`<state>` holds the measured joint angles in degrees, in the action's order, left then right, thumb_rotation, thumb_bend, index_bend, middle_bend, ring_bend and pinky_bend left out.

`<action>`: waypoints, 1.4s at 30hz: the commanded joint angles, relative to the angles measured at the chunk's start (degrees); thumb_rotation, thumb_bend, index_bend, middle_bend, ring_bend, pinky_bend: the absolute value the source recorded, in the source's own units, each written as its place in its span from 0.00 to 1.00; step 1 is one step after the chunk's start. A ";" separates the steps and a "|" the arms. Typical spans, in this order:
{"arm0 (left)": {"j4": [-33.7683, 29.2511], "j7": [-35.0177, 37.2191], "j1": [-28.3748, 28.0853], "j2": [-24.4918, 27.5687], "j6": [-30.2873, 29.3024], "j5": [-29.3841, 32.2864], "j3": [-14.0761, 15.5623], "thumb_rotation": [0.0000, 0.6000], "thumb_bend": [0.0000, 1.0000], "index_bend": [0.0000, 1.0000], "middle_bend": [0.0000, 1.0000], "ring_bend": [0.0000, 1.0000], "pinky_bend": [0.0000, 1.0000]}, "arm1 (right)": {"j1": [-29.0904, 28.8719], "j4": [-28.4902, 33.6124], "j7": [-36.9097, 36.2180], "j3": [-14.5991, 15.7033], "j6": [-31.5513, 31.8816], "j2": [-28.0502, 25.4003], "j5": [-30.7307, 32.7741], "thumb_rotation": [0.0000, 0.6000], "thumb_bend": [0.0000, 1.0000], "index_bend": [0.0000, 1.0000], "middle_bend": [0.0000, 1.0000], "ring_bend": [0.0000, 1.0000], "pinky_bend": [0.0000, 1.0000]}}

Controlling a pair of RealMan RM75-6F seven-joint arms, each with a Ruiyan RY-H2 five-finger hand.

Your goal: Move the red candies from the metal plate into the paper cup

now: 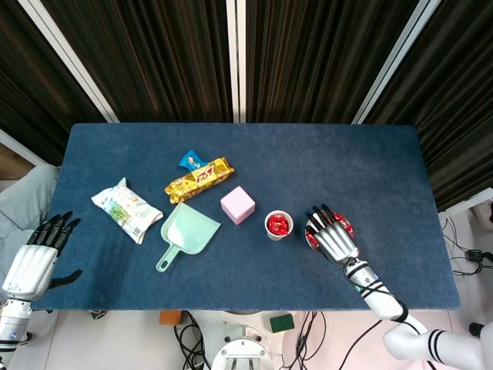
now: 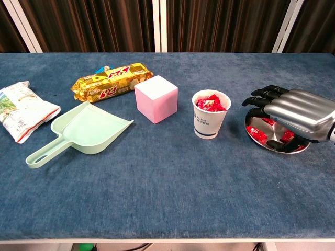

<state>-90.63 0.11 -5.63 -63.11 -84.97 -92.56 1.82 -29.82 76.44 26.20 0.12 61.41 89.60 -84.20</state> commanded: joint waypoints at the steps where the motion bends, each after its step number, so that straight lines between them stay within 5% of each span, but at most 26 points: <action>1: -0.03 -0.01 -0.02 0.00 0.03 0.03 -0.02 1.00 0.10 0.09 0.03 0.00 0.15 | 0.04 -0.04 -0.08 -0.09 0.08 0.00 -0.02 1.00 0.35 0.35 0.08 0.00 0.00; 31: 0.02 -0.01 -0.04 -0.02 0.07 0.13 -0.05 1.00 0.10 0.09 0.03 0.00 0.15 | 0.94 0.02 -1.12 -0.55 2.20 -0.50 -1.26 1.00 0.42 0.61 0.12 0.00 0.00; 42: -0.07 -0.13 -0.02 -0.02 -0.05 -0.15 0.06 1.00 0.10 0.09 0.03 0.00 0.15 | -2.31 9.52 -1.69 -6.63 6.31 -3.24 -4.01 1.00 0.43 0.62 0.12 0.00 0.00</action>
<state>-90.70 -0.02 -5.65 -63.13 -85.01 -92.70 1.87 -31.04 84.44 24.14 -5.28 67.60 86.46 -87.83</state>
